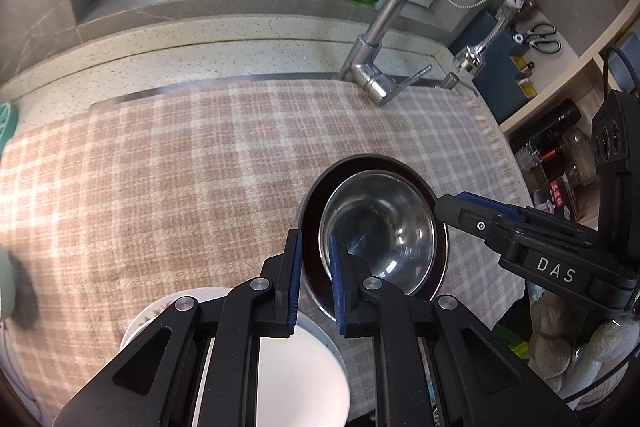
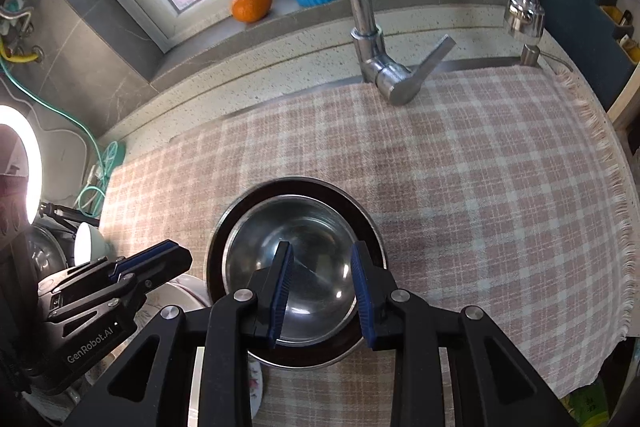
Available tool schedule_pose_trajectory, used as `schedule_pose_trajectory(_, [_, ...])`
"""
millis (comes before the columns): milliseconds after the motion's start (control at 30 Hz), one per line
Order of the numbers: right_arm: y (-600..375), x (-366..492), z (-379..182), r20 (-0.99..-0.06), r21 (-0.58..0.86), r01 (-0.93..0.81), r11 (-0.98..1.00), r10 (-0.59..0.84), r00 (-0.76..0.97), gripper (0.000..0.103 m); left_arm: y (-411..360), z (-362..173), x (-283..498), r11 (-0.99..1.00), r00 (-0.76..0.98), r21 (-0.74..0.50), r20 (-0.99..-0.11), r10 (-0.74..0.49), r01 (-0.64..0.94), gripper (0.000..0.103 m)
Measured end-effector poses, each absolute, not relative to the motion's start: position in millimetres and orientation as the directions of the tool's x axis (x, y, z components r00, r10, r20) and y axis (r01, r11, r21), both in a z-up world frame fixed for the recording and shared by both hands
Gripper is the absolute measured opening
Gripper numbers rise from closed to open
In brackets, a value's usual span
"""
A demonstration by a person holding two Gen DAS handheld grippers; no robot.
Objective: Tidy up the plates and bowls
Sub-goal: 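Open the left gripper to release the red-bottomed bowl, then move the left gripper to the rim of the pale blue-white bowl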
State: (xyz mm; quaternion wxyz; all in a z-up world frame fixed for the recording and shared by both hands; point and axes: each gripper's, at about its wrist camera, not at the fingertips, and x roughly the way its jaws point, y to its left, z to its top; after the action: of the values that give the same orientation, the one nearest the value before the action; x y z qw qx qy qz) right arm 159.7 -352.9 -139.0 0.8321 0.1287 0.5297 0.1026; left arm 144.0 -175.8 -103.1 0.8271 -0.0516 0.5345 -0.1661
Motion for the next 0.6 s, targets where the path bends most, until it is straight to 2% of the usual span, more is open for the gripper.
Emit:
schedule_pose_trajectory(367, [-303.6,151.1,-108.0,-0.798,0.351,-0.153,0.924,0.381,0.468,0.027,-121.5,-85.5,108.6,0.945,0.454,-0.313,-0.831,-0.320,0.093,0.012])
schedule_pose_trajectory(600, [-258.1,144.6,-91.3,-0.759,0.366,-0.256,0.895,0.446,0.474,0.027,-67.5,-81.5,78.0,0.931,0.522,-0.362,-0.805,-0.282,-0.055,0.012])
